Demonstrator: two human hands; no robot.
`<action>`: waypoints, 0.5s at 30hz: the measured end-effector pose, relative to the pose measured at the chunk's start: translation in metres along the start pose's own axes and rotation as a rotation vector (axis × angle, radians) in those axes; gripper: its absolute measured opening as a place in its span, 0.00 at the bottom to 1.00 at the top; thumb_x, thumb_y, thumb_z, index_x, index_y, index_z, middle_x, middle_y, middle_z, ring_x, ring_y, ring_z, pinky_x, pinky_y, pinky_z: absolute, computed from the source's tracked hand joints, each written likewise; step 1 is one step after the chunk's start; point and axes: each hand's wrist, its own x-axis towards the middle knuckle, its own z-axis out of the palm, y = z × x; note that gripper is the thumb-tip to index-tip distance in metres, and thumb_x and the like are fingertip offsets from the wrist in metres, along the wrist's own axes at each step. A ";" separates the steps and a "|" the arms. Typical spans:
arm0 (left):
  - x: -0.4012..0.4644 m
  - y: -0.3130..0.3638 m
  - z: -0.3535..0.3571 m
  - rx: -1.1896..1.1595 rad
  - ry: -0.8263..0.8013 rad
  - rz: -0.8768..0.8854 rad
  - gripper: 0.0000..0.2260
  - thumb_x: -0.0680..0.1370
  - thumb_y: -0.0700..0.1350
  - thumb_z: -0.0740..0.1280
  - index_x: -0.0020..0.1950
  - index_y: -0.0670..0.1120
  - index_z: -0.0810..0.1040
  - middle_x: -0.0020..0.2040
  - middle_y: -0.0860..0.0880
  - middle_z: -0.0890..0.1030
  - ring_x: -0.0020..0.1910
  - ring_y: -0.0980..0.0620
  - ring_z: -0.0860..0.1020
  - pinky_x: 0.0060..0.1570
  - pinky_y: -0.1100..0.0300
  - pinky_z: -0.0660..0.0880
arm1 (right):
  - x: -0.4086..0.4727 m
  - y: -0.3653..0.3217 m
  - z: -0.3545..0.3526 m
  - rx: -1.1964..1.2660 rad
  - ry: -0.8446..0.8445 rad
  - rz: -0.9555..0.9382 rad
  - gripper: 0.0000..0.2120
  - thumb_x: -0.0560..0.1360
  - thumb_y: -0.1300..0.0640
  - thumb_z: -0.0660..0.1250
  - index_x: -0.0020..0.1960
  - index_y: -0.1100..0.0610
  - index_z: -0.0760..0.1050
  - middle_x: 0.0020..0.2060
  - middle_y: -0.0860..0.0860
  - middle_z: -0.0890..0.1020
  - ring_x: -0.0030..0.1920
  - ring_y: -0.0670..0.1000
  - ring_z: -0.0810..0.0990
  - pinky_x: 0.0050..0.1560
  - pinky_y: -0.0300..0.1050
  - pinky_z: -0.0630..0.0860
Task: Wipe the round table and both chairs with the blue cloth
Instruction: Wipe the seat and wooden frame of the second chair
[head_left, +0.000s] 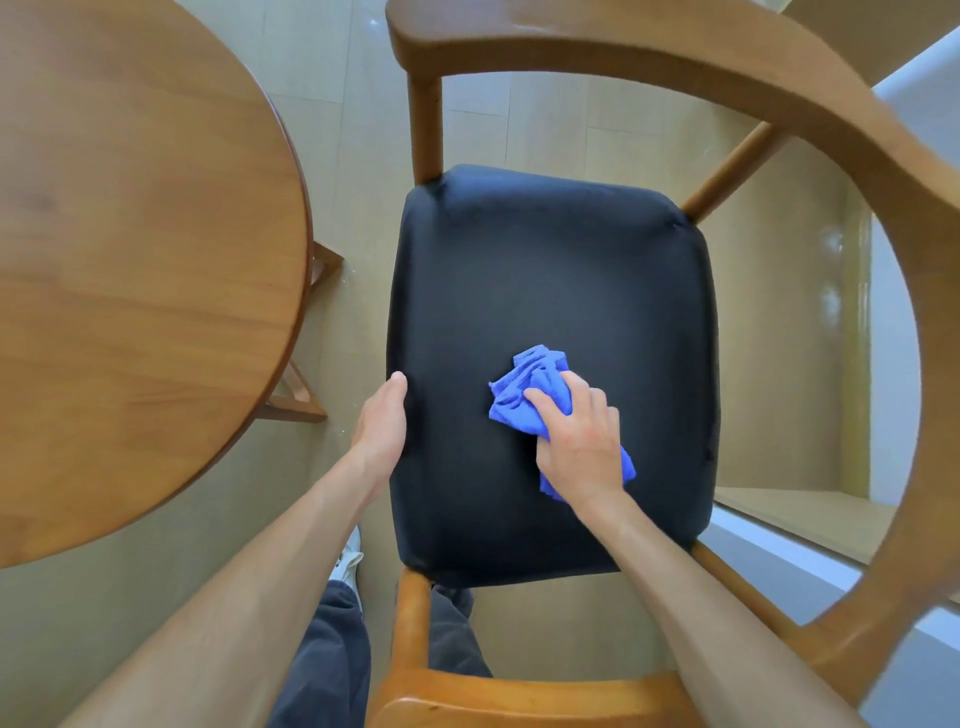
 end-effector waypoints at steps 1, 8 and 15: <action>0.000 0.000 0.000 0.005 -0.005 0.006 0.23 0.81 0.57 0.52 0.75 0.51 0.63 0.73 0.53 0.65 0.72 0.49 0.63 0.72 0.46 0.61 | 0.001 0.007 -0.004 0.004 0.002 -0.012 0.21 0.63 0.64 0.62 0.53 0.52 0.80 0.57 0.59 0.78 0.44 0.60 0.75 0.38 0.48 0.71; -0.003 -0.004 -0.007 0.000 -0.035 0.008 0.23 0.81 0.57 0.53 0.74 0.51 0.65 0.72 0.53 0.68 0.71 0.50 0.65 0.71 0.46 0.62 | -0.012 -0.014 0.003 0.047 -0.102 0.137 0.36 0.55 0.71 0.74 0.62 0.56 0.75 0.58 0.65 0.75 0.35 0.59 0.73 0.30 0.48 0.74; -0.007 -0.003 -0.019 0.021 0.014 0.020 0.22 0.81 0.57 0.53 0.73 0.52 0.66 0.72 0.53 0.67 0.70 0.50 0.65 0.70 0.47 0.63 | -0.079 -0.088 0.021 0.050 -0.394 -0.325 0.35 0.53 0.67 0.69 0.58 0.50 0.71 0.59 0.61 0.69 0.33 0.56 0.71 0.28 0.43 0.69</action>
